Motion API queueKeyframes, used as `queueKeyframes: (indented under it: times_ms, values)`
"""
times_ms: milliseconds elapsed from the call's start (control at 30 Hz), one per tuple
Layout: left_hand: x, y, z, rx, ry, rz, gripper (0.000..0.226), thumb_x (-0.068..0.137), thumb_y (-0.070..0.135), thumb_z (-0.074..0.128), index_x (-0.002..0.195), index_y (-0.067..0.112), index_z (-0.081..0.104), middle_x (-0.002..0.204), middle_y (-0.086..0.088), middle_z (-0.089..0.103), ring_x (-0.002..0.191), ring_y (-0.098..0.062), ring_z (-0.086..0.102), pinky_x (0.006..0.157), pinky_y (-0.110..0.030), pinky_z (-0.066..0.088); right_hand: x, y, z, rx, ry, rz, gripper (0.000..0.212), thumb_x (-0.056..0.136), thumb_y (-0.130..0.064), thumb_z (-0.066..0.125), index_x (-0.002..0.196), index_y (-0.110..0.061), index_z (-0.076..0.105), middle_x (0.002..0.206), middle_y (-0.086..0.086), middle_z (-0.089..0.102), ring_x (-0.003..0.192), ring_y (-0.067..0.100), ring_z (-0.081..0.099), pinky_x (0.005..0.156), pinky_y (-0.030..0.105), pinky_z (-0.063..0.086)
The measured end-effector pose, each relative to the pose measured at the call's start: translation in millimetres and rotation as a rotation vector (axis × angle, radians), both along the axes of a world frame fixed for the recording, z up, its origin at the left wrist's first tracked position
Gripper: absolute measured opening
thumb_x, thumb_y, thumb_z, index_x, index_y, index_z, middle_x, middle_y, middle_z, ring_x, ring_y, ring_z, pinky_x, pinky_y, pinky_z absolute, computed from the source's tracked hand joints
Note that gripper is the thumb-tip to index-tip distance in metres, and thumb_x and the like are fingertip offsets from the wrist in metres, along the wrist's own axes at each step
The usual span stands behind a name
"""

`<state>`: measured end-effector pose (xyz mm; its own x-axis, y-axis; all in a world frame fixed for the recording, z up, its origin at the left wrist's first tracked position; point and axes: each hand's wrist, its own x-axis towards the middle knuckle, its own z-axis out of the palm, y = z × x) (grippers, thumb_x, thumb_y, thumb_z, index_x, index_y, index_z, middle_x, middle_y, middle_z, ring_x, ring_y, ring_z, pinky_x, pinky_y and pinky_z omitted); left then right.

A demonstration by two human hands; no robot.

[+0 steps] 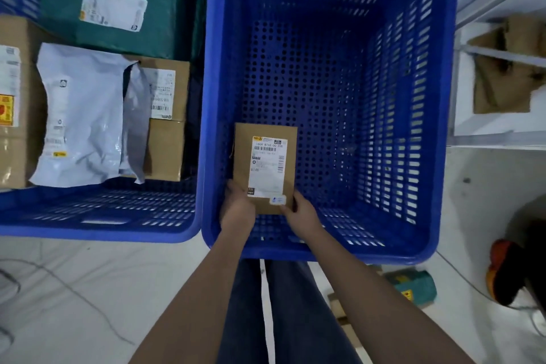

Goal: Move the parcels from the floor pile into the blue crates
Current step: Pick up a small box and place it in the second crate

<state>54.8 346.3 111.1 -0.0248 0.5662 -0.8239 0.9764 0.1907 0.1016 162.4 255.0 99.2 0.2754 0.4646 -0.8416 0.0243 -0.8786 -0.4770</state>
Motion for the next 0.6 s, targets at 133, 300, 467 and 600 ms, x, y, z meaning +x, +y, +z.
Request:
queueKeyframes:
  times_ms: [133, 300, 467, 600]
  values:
    - [0, -11, 8, 0.112, 0.24, -0.459, 0.072, 0.093, 0.012, 0.048, 0.146, -0.001, 0.001, 0.132, -0.02, 0.048, 0.104, -0.026, 0.063, 0.082, -0.032, 0.054, -1, 0, 1, -0.045, -0.038, 0.108, 0.047, 0.096, -0.019, 0.051, 0.14, -0.013, 0.038, 0.135, 0.009, 0.053, 0.121, 0.024, 0.052, 0.096, 0.028, 0.04]
    - [0, -11, 13, 0.126, 0.308, -0.711, 0.078, 0.093, 0.013, 0.048, 0.147, 0.002, -0.007, 0.123, -0.018, 0.057, 0.098, -0.023, 0.066, 0.076, -0.031, 0.054, 2, 7, 10, -0.129, -0.034, 0.329, 0.043, 0.097, -0.029, 0.047, 0.135, -0.009, 0.041, 0.133, 0.012, 0.054, 0.117, 0.027, 0.053, 0.096, 0.033, 0.045]
    - [8, 0, 31, -0.007, 0.229, -0.684, 0.057, 0.094, 0.012, 0.046, 0.143, -0.001, 0.02, 0.126, -0.013, 0.057, 0.11, -0.024, 0.06, 0.078, -0.031, 0.05, 0, 10, 36, -0.219, -0.066, 0.251, 0.04, 0.096, -0.034, 0.044, 0.125, -0.007, 0.049, 0.125, 0.014, 0.056, 0.109, 0.028, 0.056, 0.091, 0.039, 0.05]
    - [4, 11, 47, 0.018, 0.102, -0.791, 0.041, 0.097, 0.012, 0.038, 0.135, 0.0, 0.032, 0.124, -0.014, 0.058, 0.109, -0.026, 0.059, 0.08, -0.033, 0.049, 14, -2, 61, -0.116, -0.266, -0.003, 0.039, 0.096, -0.023, 0.043, 0.131, -0.004, 0.046, 0.133, 0.014, 0.051, 0.118, 0.027, 0.05, 0.092, 0.032, 0.042]
